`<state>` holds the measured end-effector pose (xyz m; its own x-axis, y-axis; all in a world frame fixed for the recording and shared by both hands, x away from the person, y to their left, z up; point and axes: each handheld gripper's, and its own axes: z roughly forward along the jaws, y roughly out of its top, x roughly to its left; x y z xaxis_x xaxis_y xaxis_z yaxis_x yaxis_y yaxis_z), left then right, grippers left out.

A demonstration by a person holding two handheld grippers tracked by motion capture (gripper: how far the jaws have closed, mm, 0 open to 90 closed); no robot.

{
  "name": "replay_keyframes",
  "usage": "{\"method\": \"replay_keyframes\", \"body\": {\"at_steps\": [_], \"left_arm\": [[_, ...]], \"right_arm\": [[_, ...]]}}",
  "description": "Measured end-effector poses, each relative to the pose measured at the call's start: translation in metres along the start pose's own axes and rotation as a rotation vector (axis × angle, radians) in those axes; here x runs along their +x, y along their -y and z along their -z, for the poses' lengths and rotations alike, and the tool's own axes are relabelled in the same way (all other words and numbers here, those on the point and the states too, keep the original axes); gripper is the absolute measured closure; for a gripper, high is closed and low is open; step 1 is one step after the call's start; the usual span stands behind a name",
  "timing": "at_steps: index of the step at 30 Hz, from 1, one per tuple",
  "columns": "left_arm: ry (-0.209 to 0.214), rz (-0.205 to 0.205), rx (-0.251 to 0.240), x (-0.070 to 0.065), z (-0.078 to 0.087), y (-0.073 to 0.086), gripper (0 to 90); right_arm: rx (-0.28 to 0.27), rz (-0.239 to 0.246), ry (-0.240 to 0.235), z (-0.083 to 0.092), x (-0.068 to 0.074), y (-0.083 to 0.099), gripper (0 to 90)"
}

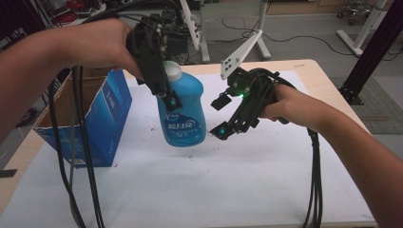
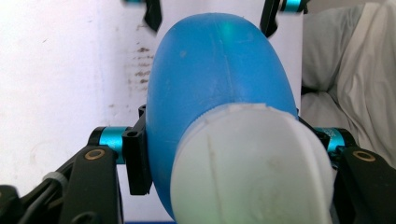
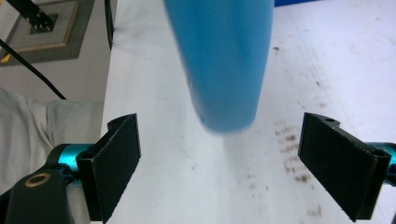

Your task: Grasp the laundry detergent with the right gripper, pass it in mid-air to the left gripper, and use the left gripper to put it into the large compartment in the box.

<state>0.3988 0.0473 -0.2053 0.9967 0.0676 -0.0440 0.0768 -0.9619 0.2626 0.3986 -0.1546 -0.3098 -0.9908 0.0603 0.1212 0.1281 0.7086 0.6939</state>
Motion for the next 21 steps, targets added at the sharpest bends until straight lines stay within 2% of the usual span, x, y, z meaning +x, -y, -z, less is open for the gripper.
{"method": "replay_keyframes", "body": {"at_steps": [3,6,8,9,10,11,14,17,21], "left_arm": [[-0.016,0.048,0.005,0.005,0.008,0.004,37.8],[-0.027,0.102,0.007,0.010,0.015,0.009,37.8],[-0.029,0.135,0.011,0.013,0.019,0.012,37.8],[-0.032,0.154,0.011,0.014,0.021,0.014,37.8],[-0.036,0.167,0.015,0.015,0.023,0.015,37.8],[-0.040,0.181,0.017,0.016,0.025,0.017,37.8],[-0.056,0.218,0.027,0.020,0.033,0.022,37.8],[-0.077,0.267,0.023,0.024,0.043,0.028,37.8],[-0.104,0.335,0.013,0.028,0.054,0.037,37.7]], "right_arm": [[0.043,0.003,0.029,0.013,0.001,0.007,12.6],[0.072,-0.009,0.035,0.027,0.002,0.012,12.6],[0.110,-0.019,0.049,0.035,0.003,0.014,12.5],[0.134,-0.032,0.058,0.038,0.003,0.015,11.6],[0.159,-0.041,0.069,0.041,0.003,0.016,3.9],[0.188,-0.044,0.092,0.043,0.003,0.018,0.9],[0.253,-0.064,0.108,0.053,0.002,0.023,0.9],[0.261,-0.070,0.123,0.064,0.003,0.029,0.9],[0.270,-0.084,0.167,0.076,0.004,0.038,0.9]]}}
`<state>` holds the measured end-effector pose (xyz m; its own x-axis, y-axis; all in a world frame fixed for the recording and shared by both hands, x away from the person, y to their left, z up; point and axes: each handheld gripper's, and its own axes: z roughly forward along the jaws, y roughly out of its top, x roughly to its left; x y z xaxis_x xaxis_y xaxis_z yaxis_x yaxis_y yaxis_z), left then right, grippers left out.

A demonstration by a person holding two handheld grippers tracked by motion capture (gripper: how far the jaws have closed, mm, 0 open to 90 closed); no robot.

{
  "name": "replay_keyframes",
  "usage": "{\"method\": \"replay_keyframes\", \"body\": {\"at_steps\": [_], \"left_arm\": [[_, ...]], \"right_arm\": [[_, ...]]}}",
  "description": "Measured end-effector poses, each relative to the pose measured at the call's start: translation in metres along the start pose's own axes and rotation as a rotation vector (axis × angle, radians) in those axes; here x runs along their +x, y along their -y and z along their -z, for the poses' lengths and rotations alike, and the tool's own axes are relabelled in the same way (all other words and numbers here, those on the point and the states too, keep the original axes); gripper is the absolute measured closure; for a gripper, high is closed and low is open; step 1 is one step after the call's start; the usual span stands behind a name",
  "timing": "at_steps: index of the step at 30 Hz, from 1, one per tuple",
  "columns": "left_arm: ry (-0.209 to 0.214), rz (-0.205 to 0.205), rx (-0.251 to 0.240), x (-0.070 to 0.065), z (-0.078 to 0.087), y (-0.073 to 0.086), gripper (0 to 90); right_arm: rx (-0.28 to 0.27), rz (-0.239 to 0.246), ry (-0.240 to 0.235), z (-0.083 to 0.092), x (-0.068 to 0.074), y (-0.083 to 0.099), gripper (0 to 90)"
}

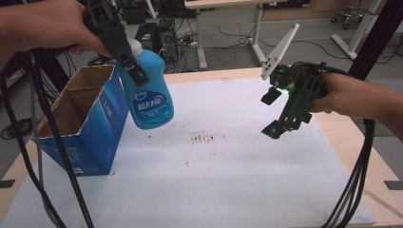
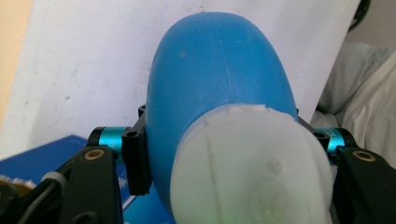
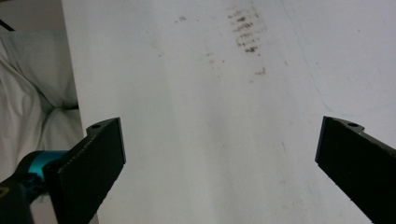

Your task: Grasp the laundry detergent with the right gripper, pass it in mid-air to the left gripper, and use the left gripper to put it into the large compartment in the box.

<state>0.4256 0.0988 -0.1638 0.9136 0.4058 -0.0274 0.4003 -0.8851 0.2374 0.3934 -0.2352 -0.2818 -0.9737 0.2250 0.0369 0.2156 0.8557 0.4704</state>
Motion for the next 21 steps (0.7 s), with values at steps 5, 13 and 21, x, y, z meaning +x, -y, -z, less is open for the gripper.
{"method": "replay_keyframes", "body": {"at_steps": [5,13,21], "left_arm": [[-0.017,0.064,-0.009,0.007,0.012,0.005,37.7],[-0.038,0.126,-0.025,0.018,0.035,0.013,37.8],[-0.052,0.178,-0.043,0.025,0.059,0.029,37.8]], "right_arm": [[0.050,-0.015,0.036,0.009,-0.001,0.011,1.0],[0.094,-0.062,0.106,0.020,-0.004,0.023,1.2],[0.098,-0.063,0.109,0.020,-0.005,0.027,1.2]]}}
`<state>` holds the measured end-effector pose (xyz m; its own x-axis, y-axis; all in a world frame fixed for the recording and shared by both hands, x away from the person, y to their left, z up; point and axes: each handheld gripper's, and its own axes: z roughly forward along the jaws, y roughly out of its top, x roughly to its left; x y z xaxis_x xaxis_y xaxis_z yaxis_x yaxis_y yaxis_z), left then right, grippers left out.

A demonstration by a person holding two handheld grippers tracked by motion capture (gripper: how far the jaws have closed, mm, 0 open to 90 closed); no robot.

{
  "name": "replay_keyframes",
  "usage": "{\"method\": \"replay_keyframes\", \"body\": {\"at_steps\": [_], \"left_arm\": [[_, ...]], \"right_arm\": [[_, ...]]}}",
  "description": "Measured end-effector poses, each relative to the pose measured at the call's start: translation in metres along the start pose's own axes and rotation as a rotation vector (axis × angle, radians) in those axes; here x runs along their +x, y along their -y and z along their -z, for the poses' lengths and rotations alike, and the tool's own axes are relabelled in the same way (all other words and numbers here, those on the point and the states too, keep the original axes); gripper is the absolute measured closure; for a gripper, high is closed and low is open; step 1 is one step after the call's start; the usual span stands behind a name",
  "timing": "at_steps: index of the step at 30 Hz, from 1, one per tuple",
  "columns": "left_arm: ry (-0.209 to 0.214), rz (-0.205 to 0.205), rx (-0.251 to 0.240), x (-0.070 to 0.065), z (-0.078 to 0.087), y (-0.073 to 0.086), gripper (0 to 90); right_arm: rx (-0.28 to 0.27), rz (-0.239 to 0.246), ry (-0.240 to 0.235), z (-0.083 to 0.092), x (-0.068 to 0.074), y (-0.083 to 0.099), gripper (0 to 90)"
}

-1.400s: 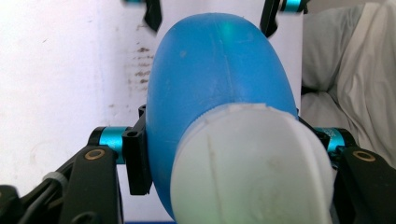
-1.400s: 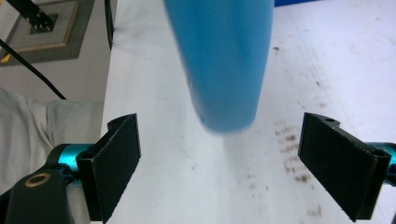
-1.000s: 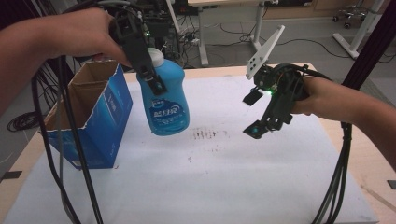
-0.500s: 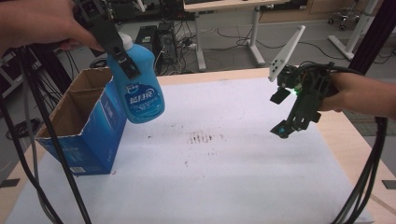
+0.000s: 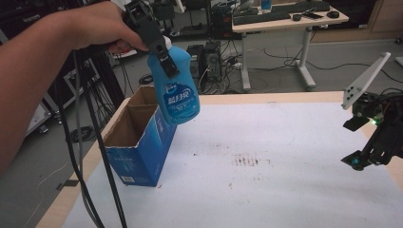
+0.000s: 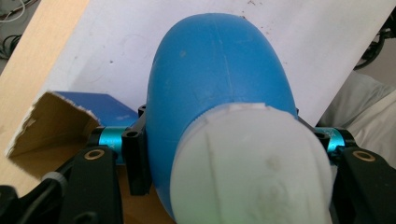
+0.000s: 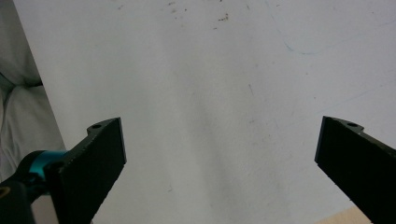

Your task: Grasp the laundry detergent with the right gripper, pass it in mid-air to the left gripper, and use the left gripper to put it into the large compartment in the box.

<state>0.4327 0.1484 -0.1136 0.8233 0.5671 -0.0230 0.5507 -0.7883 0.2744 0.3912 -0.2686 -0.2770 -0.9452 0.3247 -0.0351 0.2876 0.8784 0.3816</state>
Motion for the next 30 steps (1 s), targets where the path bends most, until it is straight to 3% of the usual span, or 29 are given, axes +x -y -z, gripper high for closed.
{"method": "replay_keyframes", "body": {"at_steps": [9,20,30], "left_arm": [[-0.008,0.037,-0.026,0.010,0.024,0.026,37.8],[-0.022,0.047,-0.048,0.021,0.040,0.055,37.8],[-0.037,0.087,-0.072,0.029,0.050,0.084,37.8]], "right_arm": [[-0.006,-0.011,-0.005,-0.001,-0.003,-0.001,1.2],[-0.011,-0.008,-0.010,-0.003,-0.003,-0.004,1.2],[-0.006,-0.010,-0.012,-0.004,-0.003,-0.006,1.2]]}}
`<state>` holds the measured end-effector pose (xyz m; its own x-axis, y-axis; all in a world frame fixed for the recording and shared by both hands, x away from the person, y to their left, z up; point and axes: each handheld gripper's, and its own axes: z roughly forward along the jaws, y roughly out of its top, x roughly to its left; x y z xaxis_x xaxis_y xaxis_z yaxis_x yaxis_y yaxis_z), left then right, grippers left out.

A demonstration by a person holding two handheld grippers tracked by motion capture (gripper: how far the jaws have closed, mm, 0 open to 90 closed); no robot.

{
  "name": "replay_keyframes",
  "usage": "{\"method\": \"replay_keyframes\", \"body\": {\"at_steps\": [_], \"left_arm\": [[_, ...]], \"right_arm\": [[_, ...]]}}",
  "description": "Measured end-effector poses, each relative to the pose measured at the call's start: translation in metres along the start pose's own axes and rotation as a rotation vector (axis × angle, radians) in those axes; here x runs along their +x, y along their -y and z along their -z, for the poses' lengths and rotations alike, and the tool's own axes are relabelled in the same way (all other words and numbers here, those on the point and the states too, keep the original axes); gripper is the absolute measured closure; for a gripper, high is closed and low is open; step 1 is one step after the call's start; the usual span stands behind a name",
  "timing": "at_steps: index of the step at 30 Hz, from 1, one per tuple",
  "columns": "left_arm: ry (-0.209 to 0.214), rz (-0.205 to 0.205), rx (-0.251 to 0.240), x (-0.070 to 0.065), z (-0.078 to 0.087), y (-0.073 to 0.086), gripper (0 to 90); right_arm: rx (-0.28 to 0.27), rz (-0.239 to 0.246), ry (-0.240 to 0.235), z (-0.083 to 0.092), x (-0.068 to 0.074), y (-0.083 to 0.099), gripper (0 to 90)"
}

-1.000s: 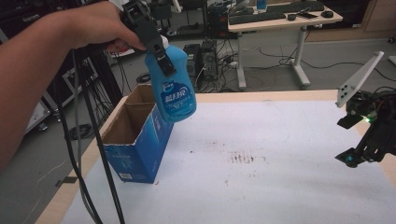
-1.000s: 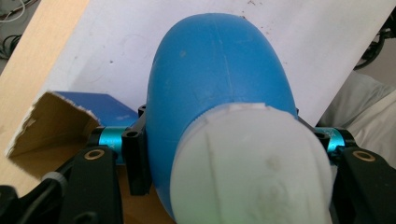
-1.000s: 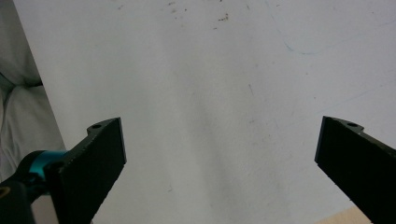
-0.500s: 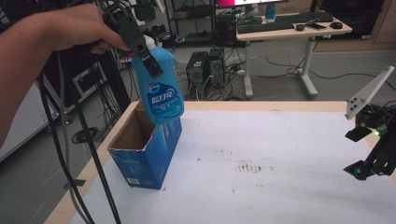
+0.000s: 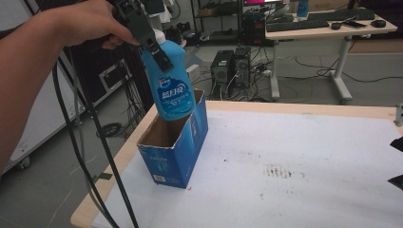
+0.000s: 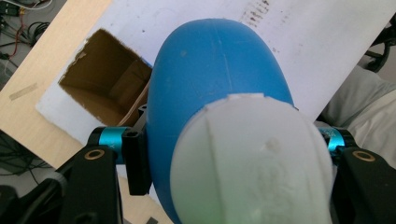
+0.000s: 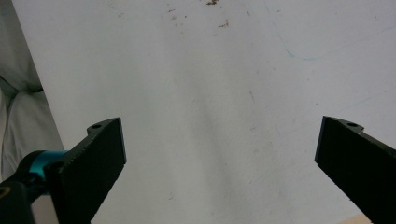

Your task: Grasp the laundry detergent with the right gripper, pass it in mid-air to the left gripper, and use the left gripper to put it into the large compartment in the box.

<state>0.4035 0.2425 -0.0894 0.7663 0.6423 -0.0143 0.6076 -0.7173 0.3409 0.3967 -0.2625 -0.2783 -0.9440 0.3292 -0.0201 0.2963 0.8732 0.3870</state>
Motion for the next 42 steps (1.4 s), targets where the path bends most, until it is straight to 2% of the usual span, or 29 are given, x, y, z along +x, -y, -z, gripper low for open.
{"method": "replay_keyframes", "body": {"at_steps": [8,15,29,34,42], "left_arm": [[-0.018,-0.013,0.009,0.006,-0.003,0.016,37.8],[-0.015,-0.027,0.009,0.012,-0.018,0.029,37.8],[-0.002,-0.081,0.052,0.019,-0.073,0.045,37.8],[0.001,-0.087,0.066,0.022,-0.097,0.052,37.8],[0.028,-0.094,0.094,0.024,-0.130,0.060,37.7]], "right_arm": [[0.002,0.001,-0.003,-0.002,0.000,-0.001,1.2],[0.005,-0.002,0.000,-0.003,0.000,-0.002,1.2],[0.013,-0.017,-0.009,-0.006,-0.001,0.002,1.2],[0.017,-0.034,-0.005,-0.009,-0.001,0.003,1.2],[0.018,-0.025,-0.013,-0.012,-0.002,0.004,1.2]]}}
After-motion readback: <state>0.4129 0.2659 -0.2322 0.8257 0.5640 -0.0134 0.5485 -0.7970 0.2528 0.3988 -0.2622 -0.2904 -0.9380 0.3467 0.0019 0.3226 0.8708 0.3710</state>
